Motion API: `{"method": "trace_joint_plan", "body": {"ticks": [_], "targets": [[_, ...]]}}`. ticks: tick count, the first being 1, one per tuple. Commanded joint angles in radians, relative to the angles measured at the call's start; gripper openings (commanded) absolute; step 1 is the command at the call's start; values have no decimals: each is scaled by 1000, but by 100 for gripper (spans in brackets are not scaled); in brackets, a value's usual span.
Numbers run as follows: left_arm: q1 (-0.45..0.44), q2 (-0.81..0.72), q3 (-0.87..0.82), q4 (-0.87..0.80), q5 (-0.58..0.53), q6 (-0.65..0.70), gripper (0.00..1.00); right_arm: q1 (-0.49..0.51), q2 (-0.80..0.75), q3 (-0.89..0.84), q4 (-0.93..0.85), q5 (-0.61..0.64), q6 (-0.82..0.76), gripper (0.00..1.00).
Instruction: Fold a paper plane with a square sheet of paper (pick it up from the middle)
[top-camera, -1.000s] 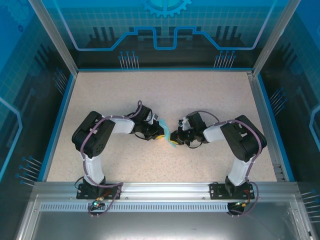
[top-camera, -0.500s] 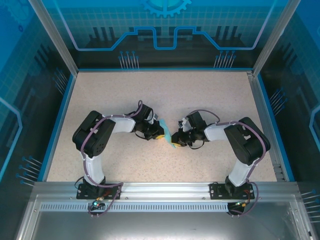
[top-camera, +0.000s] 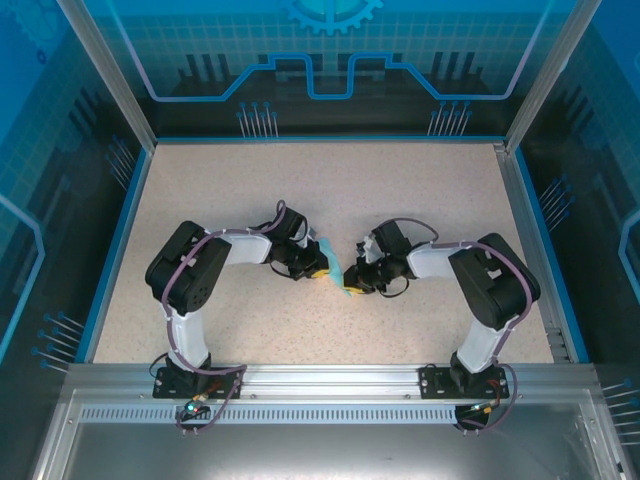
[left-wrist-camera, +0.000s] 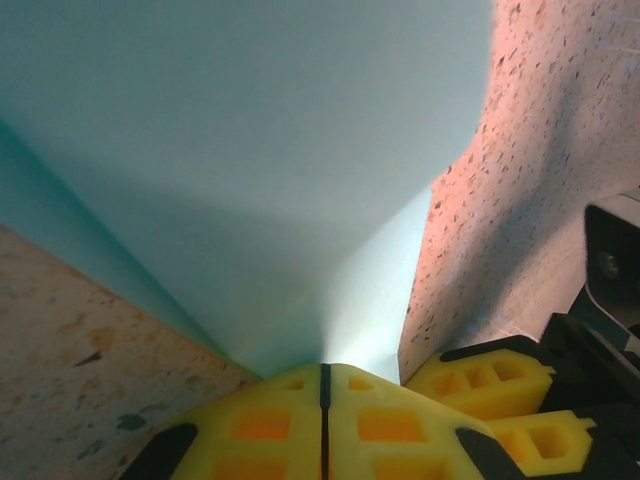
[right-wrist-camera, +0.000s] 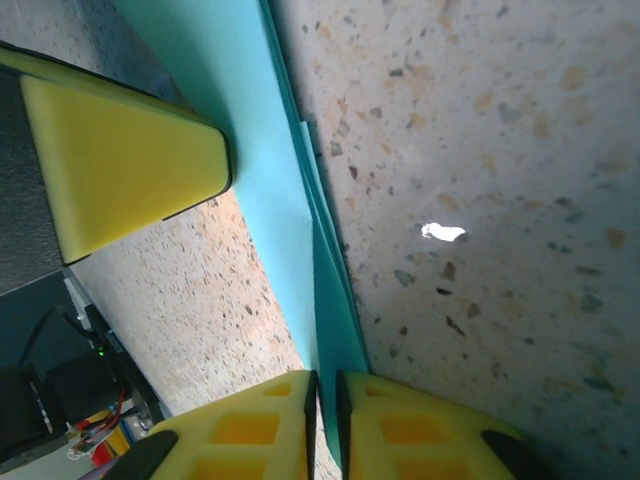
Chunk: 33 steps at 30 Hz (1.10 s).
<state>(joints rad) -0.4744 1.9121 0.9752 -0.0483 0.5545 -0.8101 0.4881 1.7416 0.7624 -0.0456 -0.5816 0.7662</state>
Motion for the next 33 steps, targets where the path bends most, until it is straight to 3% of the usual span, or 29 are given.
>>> {"method": "trace_joint_plan", "body": {"ticks": [1,7,14,33], "targets": [[0,36,7,-75,-62,12,8,5,-96,32,-98,89,-45,17],[-1,34,7,-93,-64,23,8,112,-148,147,-226,296,-83,18],[-1,38,11,-92,-65,22,8,159,-53,228,-276,293,-97,16],[0,48,15,-122,-79,24,8,161,61,257,-321,287,-96,15]]}}
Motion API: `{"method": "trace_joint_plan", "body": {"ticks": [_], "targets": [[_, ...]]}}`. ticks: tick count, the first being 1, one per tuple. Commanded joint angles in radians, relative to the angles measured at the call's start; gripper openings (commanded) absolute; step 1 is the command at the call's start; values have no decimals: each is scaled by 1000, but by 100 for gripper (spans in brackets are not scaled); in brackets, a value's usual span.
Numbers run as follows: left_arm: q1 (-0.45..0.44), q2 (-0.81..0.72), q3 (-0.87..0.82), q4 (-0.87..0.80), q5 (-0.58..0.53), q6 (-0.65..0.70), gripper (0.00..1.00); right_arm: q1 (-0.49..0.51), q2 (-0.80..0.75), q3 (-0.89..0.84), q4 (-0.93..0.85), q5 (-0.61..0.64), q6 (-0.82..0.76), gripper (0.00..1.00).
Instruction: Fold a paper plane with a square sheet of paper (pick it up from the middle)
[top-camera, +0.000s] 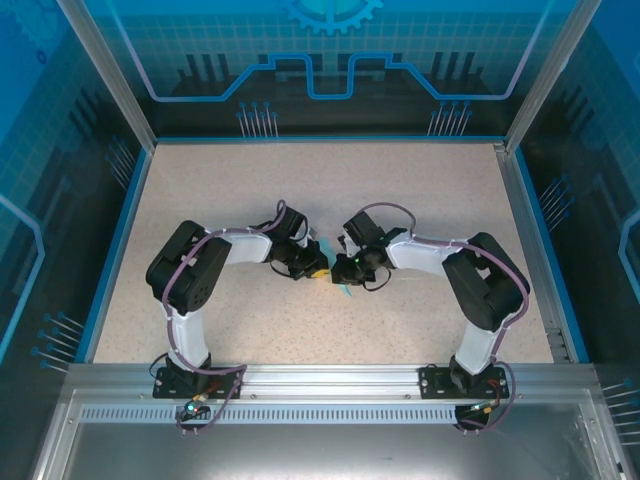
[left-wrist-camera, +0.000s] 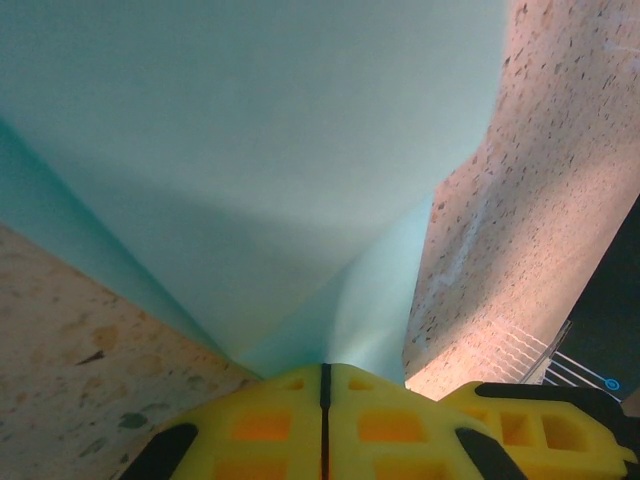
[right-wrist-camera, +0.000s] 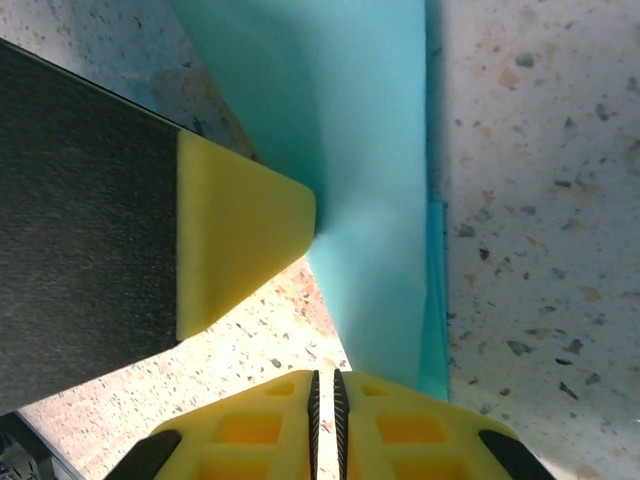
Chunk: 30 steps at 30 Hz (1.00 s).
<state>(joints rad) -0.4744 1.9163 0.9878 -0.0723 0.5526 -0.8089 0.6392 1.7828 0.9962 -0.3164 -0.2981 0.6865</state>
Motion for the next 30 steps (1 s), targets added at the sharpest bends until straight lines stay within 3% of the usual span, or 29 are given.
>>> {"method": "trace_joint_plan", "body": {"ticks": [1,30], "targets": [[-1,45,6,-104,-81,20,8,10,22,23,-59,7,-19,14],[0,72,50,-217,-157,34,7,15,-9,6,-148,24,-73,14]]}}
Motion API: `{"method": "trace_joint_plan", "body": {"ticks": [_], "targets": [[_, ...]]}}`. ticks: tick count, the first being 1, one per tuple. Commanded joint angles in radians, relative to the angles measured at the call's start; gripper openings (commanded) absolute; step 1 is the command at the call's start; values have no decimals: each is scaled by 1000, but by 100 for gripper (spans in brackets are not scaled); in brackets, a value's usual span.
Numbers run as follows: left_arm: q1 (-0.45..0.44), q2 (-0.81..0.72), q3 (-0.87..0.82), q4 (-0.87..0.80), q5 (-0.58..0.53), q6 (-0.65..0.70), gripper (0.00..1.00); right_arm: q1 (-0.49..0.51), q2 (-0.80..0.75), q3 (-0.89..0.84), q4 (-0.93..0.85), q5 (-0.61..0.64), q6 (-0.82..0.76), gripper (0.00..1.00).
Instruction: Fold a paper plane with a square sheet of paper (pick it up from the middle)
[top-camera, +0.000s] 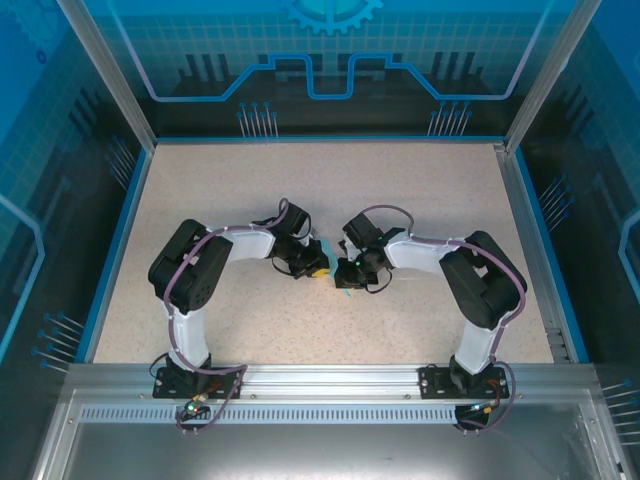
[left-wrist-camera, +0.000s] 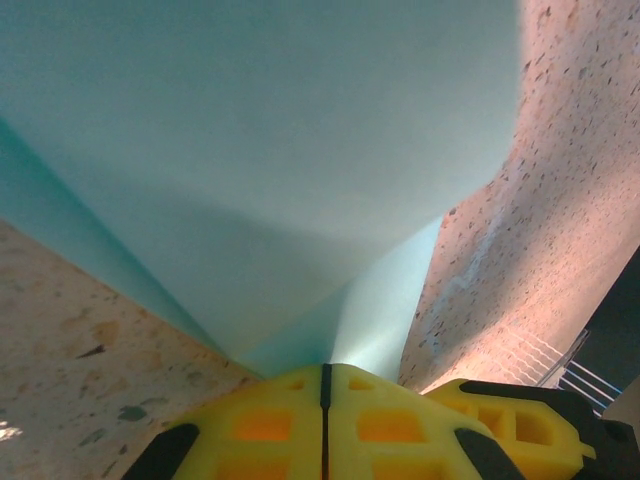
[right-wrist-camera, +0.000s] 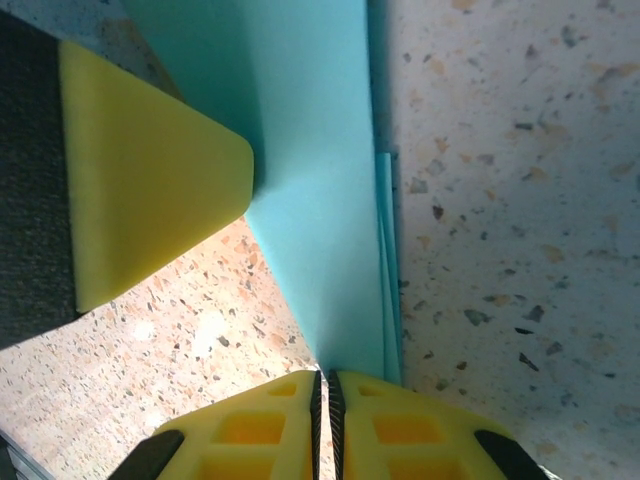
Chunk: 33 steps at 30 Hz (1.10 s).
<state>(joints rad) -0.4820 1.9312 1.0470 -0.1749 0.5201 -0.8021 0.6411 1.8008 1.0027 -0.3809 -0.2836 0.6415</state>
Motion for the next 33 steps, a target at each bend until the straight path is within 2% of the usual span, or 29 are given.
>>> {"method": "trace_joint_plan", "body": {"ticks": [1,19,33], "targets": [[6,59,-7,-116,-124,27,7,19,-34,1,-85,8,-34,14],[7,76,-1,-125,-125,32,7,37,-45,0,-151,82,-43,14],[7,86,5,-141,-139,41,7,-24,-46,-91,-78,-16,-35,13]]}}
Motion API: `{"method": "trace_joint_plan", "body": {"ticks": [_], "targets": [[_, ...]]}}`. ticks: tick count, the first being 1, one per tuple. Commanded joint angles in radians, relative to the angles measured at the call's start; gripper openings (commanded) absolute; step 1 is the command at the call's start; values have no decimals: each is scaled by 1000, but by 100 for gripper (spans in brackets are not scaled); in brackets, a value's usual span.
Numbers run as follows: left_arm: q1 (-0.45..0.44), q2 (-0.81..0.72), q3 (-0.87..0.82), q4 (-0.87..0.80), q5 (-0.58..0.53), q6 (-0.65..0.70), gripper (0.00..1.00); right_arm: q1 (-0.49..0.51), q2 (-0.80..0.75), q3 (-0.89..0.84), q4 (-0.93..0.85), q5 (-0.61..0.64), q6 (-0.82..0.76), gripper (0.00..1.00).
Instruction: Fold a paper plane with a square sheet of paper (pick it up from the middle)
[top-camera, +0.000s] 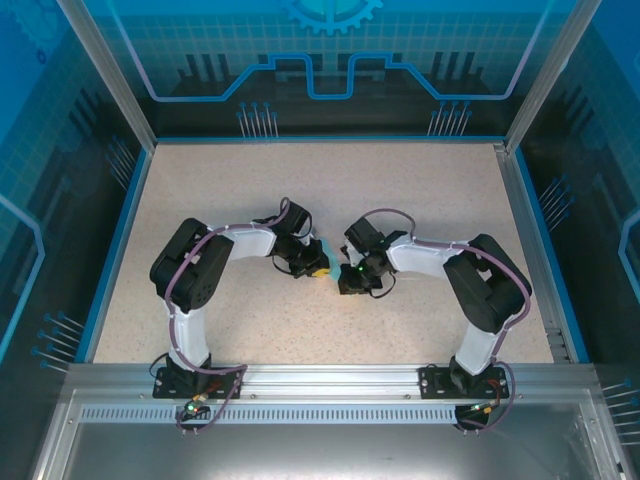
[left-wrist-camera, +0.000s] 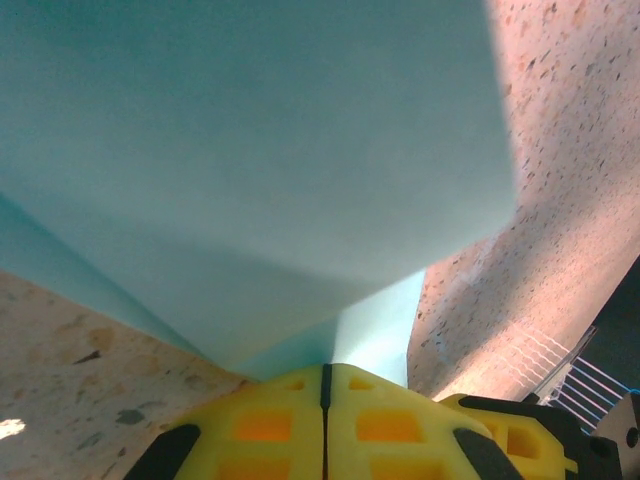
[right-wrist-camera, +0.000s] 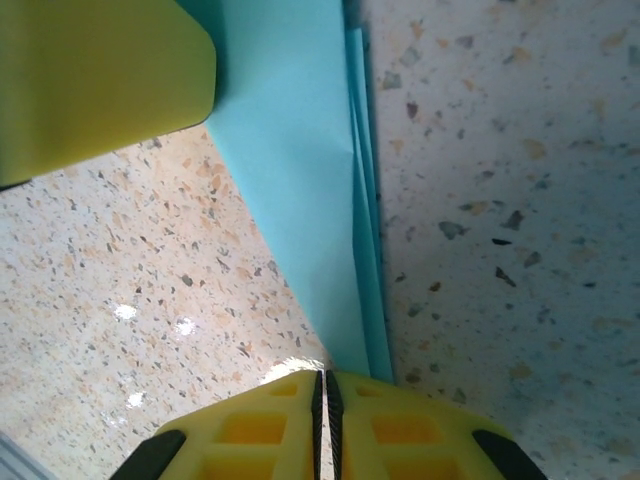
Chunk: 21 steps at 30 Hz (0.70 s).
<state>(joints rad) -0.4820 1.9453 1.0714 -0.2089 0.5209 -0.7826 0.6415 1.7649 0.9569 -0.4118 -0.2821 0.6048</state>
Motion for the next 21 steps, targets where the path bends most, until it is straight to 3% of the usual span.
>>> {"method": "trace_joint_plan", "body": {"ticks": [1,10,15,21], "targets": [[7,73,-19,-109,-142,22,7,-29,-12,-56,-43,-22,2,13],[7,81,-12,-116,-145,26,7,-81,-102,-139,-27,-42,9,13],[7,81,-8,-116,-140,27,7,-44,-193,-107,33,-22,3,15],[7,78,-7,-118,-139,26,7,-19,-72,-6,87,-59,6,15]]}}
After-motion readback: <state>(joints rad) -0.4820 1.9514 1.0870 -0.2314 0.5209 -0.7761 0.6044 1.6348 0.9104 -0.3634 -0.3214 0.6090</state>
